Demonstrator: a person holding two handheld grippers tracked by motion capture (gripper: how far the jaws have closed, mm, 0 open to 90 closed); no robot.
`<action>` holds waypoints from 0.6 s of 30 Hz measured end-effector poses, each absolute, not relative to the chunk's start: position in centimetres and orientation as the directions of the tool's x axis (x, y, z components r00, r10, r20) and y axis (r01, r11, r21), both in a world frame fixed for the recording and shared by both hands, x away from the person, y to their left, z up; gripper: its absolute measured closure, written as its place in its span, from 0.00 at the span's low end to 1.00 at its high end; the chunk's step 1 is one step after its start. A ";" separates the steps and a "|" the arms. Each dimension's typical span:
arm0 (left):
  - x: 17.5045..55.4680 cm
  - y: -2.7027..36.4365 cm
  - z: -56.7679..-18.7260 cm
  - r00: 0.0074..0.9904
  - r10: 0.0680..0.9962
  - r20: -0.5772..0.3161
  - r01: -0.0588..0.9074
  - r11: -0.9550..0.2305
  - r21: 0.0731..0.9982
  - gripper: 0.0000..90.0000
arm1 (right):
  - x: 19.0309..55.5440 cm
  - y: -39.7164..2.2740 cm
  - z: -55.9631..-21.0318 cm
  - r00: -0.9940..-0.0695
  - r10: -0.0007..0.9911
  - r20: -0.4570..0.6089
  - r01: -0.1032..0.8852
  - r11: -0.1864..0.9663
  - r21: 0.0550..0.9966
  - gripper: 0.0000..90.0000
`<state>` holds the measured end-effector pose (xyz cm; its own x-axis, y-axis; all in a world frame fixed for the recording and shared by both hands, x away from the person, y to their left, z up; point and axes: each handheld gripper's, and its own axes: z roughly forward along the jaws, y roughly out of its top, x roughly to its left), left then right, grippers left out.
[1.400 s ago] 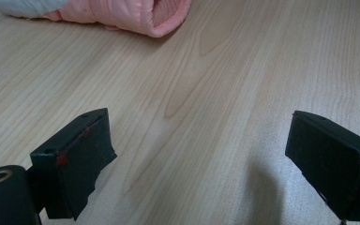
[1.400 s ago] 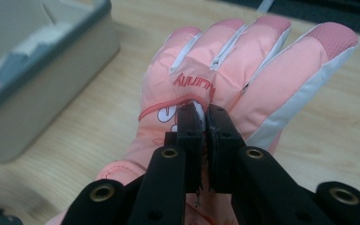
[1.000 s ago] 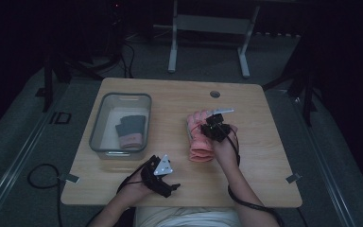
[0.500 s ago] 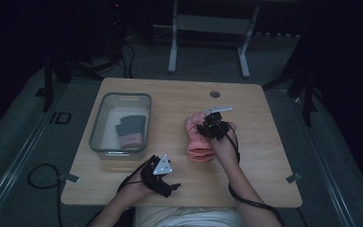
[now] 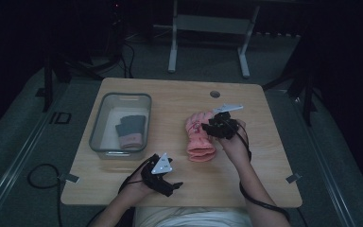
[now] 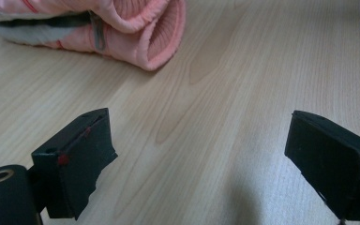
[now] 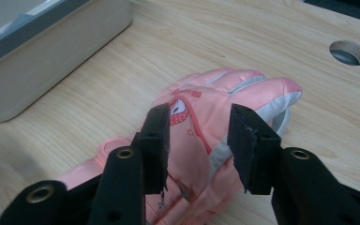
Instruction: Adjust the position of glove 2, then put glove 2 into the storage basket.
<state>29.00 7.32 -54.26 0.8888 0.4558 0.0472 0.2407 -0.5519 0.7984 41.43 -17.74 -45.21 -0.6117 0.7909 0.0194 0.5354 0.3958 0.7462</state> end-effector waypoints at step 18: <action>31.1 5.3 -46.9 0.846 0.534 -0.012 0.313 -0.477 0.821 0.13 | 41.3 -21.6 -44.0 -0.683 0.727 -0.062 0.420 0.461 0.781 0.62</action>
<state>31.14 5.25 -46.91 0.8457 0.5335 -0.0124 0.3130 -0.4771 0.8212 41.26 -21.56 -43.98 -0.6834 0.7275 -0.0616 0.4204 0.4611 0.7814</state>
